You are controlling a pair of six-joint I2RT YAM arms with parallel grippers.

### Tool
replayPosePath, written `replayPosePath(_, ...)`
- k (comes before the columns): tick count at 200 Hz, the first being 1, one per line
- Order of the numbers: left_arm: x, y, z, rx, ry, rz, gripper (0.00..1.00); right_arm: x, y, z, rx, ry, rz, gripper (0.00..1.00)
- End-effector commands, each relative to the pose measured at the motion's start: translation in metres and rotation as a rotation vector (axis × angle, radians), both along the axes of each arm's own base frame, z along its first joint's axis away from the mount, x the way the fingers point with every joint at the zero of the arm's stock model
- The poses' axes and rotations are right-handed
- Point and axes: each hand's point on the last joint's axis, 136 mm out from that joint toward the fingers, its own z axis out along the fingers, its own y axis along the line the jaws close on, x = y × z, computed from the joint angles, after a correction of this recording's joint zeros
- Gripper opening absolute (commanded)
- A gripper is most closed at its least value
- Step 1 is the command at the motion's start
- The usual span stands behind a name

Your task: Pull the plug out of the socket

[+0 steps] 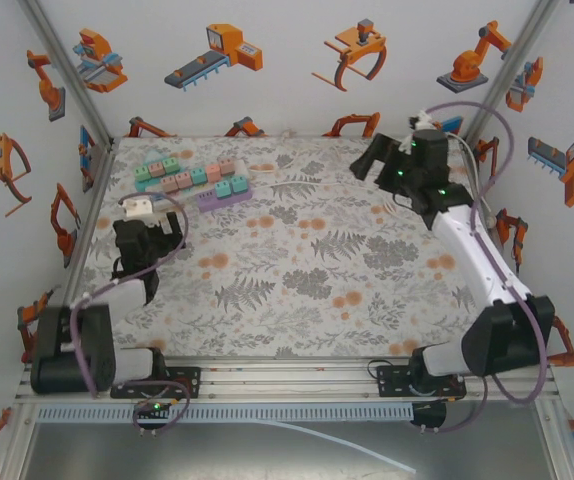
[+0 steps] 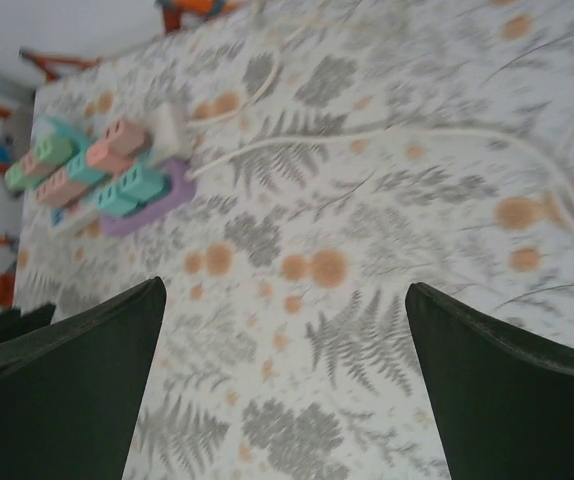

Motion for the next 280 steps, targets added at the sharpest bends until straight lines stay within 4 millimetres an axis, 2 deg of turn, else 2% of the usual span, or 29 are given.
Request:
replayPosePath(1, -0.013, 0.003, 0.059, -0.125, 0.009, 0.082, 0.97, -0.013, 0.052, -0.022, 0.024, 0.173, 0.146, 0.93)
replayPosePath(11, -0.017, -0.004, 0.078, -0.178, 0.043, 0.075, 0.97, -0.009, 0.079, -0.021, 0.042, 0.185, 0.204, 0.92)
replayPosePath(20, -0.018, -0.016, 0.088, -0.240, 0.084, 0.040, 0.97, -0.004, 0.098, -0.022, 0.059, 0.196, 0.232, 0.92)
replayPosePath(30, -0.015, -0.027, 0.094, -0.328, 0.125, 0.023, 0.97, 0.004, 0.117, -0.024, 0.084, 0.213, 0.250, 0.91)
replayPosePath(42, -0.009, -0.032, 0.091, -0.435, 0.184, 0.053, 0.97, 0.015, 0.136, -0.031, 0.113, 0.238, 0.251, 0.90)
replayPosePath(66, 0.013, -0.040, 0.075, -0.532, 0.291, 0.080, 0.97, 0.042, 0.180, -0.042, 0.173, 0.224, 0.291, 0.89)
replayPosePath(69, 0.017, -0.041, 0.073, -0.542, 0.301, 0.082, 0.97, 0.045, 0.182, -0.041, 0.176, 0.214, 0.292, 0.89)
replayPosePath(85, 0.039, -0.045, 0.057, -0.615, 0.368, 0.083, 0.97, 0.071, 0.198, -0.060, 0.184, 0.198, 0.270, 0.87)
replayPosePath(108, 0.068, -0.045, 0.026, -0.707, 0.466, 0.110, 0.97, 0.105, 0.220, -0.082, 0.225, 0.202, 0.261, 0.79)
replayPosePath(119, 0.080, -0.042, 0.014, -0.716, 0.480, 0.129, 1.00, 0.118, 0.227, -0.095, 0.224, 0.216, 0.253, 0.74)
replayPosePath(140, 0.095, -0.033, -0.012, -0.733, 0.497, 0.176, 0.81, 0.135, 0.239, -0.120, 0.223, 0.259, 0.254, 0.61)
replayPosePath(148, 0.101, -0.034, -0.020, -0.747, 0.514, 0.169, 0.75, 0.138, 0.243, -0.129, 0.228, 0.273, 0.262, 0.60)
replayPosePath(170, 0.115, -0.041, -0.038, -0.744, 0.575, 0.126, 0.64, 0.143, 0.250, -0.154, 0.234, 0.310, 0.265, 0.58)
replayPosePath(219, 0.143, -0.047, -0.067, -0.766, 0.609, 0.099, 0.62, 0.155, 0.254, -0.194, 0.254, 0.344, 0.221, 0.47)
replayPosePath(262, 0.147, -0.045, -0.089, -0.769, 0.650, 0.110, 0.57, 0.157, 0.270, -0.217, 0.350, 0.393, 0.212, 0.43)
replayPosePath(280, 0.147, -0.053, -0.095, -0.795, 0.671, 0.063, 0.53, 0.154, 0.275, -0.225, 0.348, 0.403, 0.216, 0.43)
